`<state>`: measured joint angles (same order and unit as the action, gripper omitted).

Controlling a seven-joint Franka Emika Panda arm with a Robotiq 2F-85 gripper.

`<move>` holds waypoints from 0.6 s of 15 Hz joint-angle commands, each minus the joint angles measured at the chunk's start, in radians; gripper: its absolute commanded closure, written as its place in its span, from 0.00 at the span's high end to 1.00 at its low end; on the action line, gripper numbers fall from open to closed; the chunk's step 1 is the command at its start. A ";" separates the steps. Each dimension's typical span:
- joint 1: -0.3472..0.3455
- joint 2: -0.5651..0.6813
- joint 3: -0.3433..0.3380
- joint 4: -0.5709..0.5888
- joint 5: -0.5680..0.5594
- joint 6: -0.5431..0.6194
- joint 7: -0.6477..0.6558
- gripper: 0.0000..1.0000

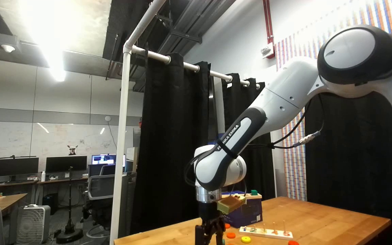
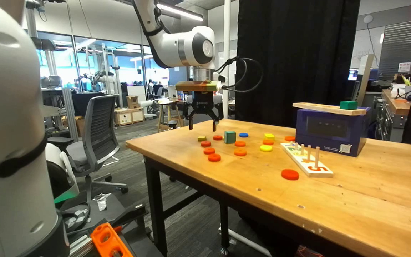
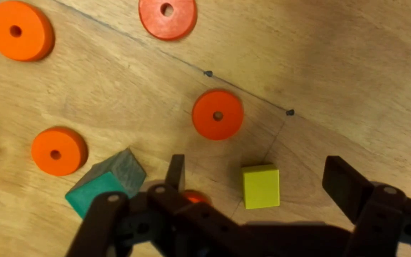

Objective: Put a yellow block from the table in the second compartment from the right of the wooden tray

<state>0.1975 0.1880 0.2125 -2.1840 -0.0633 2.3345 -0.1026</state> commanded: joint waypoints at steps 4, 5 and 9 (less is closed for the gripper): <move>0.005 0.082 0.004 0.056 0.000 0.035 -0.041 1.00; 0.006 0.092 0.005 0.065 0.000 0.033 -0.046 1.00; 0.008 0.127 0.009 0.098 0.000 0.027 -0.056 1.00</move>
<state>0.1993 0.2781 0.2173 -2.1347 -0.0633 2.3587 -0.1412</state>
